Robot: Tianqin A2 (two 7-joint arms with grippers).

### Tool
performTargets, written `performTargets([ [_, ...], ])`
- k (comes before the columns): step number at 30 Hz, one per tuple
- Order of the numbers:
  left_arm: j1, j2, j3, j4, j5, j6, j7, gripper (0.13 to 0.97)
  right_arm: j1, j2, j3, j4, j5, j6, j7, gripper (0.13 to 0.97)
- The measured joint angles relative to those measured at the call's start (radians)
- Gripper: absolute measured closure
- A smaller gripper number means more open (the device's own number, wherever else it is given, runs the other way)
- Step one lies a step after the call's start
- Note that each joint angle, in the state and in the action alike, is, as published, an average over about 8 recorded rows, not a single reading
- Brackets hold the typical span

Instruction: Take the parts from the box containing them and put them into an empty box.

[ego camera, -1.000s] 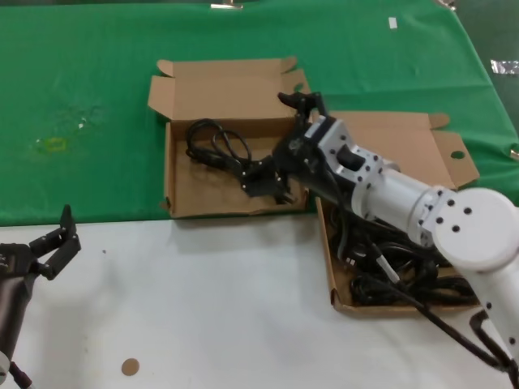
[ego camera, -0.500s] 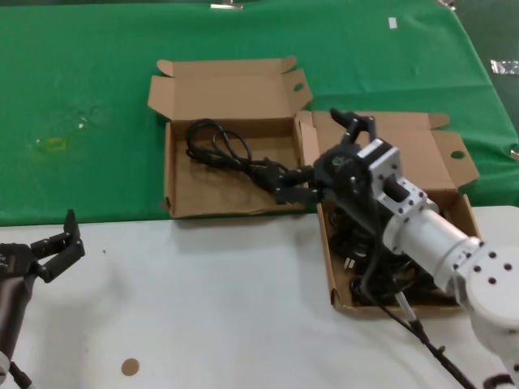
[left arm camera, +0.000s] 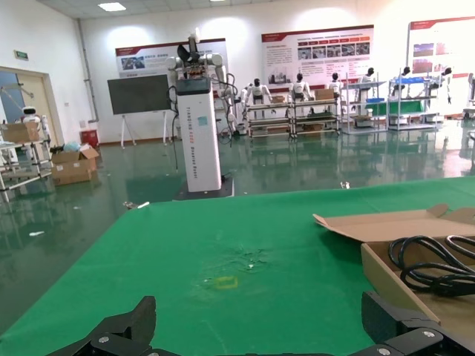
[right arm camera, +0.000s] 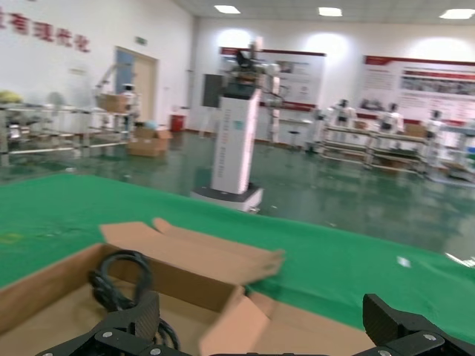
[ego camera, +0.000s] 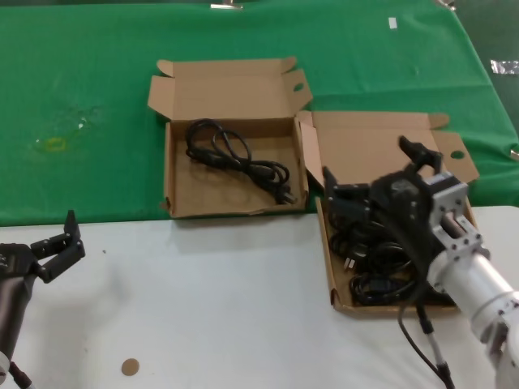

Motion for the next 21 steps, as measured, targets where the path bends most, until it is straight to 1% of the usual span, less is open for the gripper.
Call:
performTargets([
  [9, 0.0, 0.0, 0.0, 0.0, 0.0, 0.0, 0.0, 0.132, -0.106, 0.003, 0.052, 0.055, 0.084, 0.086, -0.029, 0.129],
  [21, 0.0, 0.0, 0.0, 0.0, 0.0, 0.0, 0.0, 0.132, -0.117, 0.003, 0.058, 0.061, 0.092, 0.095, -0.032, 0.129],
])
